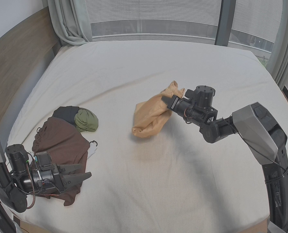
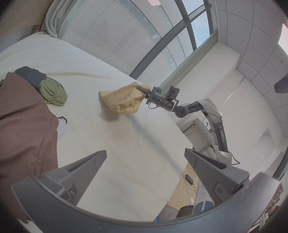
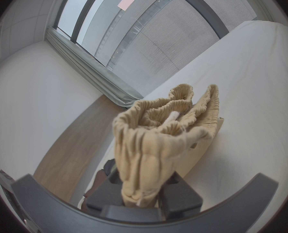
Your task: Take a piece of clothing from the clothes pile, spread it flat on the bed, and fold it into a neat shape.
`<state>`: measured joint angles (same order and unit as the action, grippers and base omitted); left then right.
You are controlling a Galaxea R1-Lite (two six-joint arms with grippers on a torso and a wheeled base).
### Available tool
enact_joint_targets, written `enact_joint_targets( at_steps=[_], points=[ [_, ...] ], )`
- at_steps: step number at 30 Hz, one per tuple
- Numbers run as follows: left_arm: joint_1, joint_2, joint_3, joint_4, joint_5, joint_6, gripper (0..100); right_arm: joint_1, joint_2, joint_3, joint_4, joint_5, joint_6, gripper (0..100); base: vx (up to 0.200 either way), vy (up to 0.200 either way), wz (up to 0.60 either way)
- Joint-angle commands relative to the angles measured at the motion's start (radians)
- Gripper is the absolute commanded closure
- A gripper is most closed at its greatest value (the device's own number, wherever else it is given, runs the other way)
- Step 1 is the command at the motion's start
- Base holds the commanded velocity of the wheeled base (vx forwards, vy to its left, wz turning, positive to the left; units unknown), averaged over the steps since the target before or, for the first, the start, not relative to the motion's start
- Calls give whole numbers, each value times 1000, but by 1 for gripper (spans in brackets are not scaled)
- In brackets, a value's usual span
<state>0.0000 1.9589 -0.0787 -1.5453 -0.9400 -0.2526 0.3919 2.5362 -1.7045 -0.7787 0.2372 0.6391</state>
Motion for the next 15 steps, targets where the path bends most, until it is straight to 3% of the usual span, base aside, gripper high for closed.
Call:
enact_joint_targets(
  at_steps=[1, 7, 15],
  points=[
    [0, 1, 0, -1, 0, -1, 0, -15, 75, 85, -22, -4, -22, 100, 0, 0, 0],
    [0, -2, 0, -1, 0, -1, 0, -15, 41, 269, -97, -13, -32, 100, 0, 0, 0],
    [0, -5, -1, -1, 0, -1, 0, -24, 62, 373, -212, -38, -52, 100, 0, 0, 0]
  ],
)
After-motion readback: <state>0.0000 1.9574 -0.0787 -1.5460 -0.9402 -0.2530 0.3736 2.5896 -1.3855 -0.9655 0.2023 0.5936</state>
